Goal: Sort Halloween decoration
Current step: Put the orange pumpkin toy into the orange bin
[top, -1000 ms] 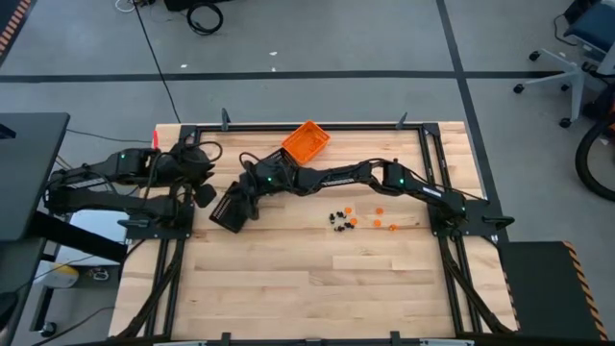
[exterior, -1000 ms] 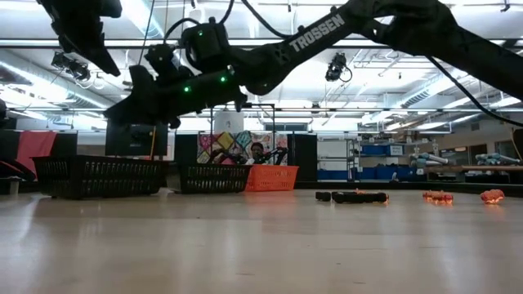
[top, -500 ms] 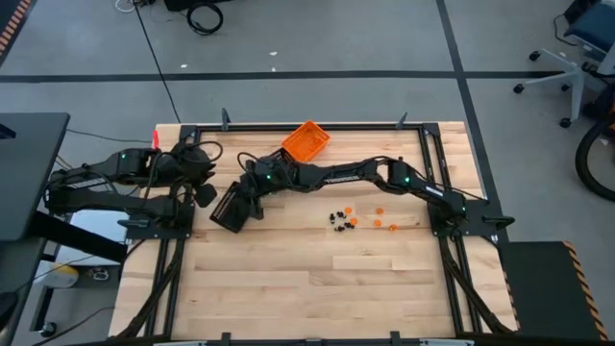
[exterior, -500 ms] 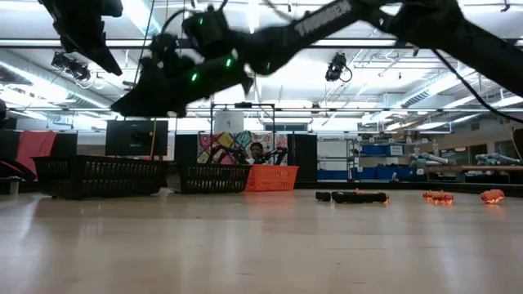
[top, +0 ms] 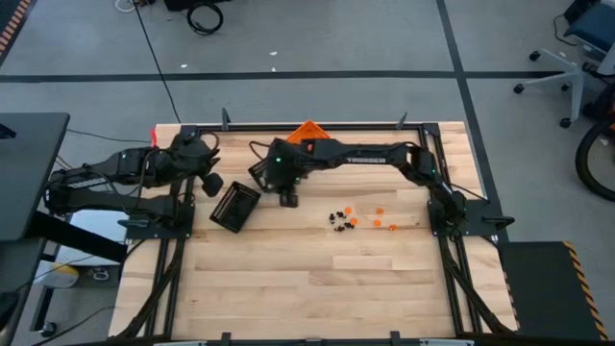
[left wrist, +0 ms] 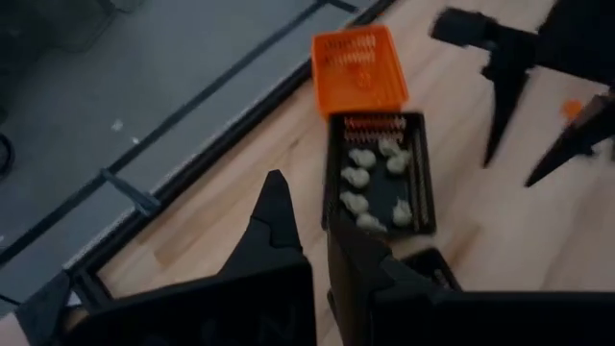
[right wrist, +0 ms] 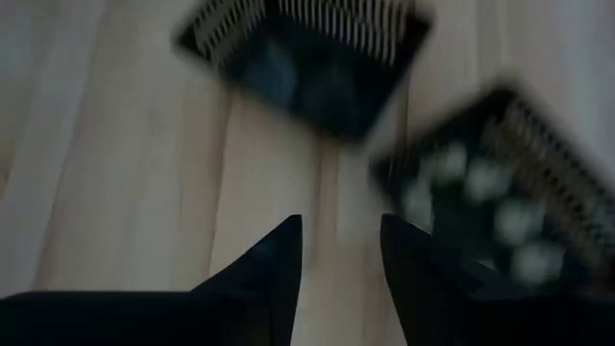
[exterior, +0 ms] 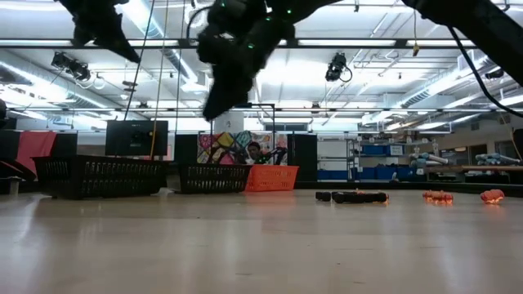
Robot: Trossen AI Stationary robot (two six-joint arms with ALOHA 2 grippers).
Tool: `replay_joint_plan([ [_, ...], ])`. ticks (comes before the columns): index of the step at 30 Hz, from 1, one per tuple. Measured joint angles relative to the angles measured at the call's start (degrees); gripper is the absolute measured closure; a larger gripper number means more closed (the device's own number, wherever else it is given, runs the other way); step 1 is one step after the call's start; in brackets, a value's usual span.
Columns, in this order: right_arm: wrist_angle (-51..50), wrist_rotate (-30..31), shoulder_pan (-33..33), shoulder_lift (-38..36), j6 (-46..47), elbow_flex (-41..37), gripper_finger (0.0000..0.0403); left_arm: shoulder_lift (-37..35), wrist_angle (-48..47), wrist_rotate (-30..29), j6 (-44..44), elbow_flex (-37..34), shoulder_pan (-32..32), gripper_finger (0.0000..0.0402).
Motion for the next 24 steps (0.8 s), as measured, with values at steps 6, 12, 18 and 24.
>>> replay_joint_plan([
  [6,-18.98,-1.97,-0.93,-0.55,2.64,-0.1,0.0256,2.05,4.72,-1.58,-0.46,0.02,0.01,0.0402],
  [12,-30.32,-2.14,-0.53,-0.5,1.25,-5.64,0.0255,7.06,10.92,-1.6,-0.45,0.02,0.0,0.0402],
  [18,-25.13,-0.22,1.57,-9.31,3.49,-19.86,0.0256,13.63,14.44,0.11,-0.92,0.02,0.0,0.0402],
  [24,-12.4,3.48,3.09,-21.89,8.72,-36.14,0.0256,19.06,14.98,0.61,-3.12,0.02,-0.34,0.0402],
])
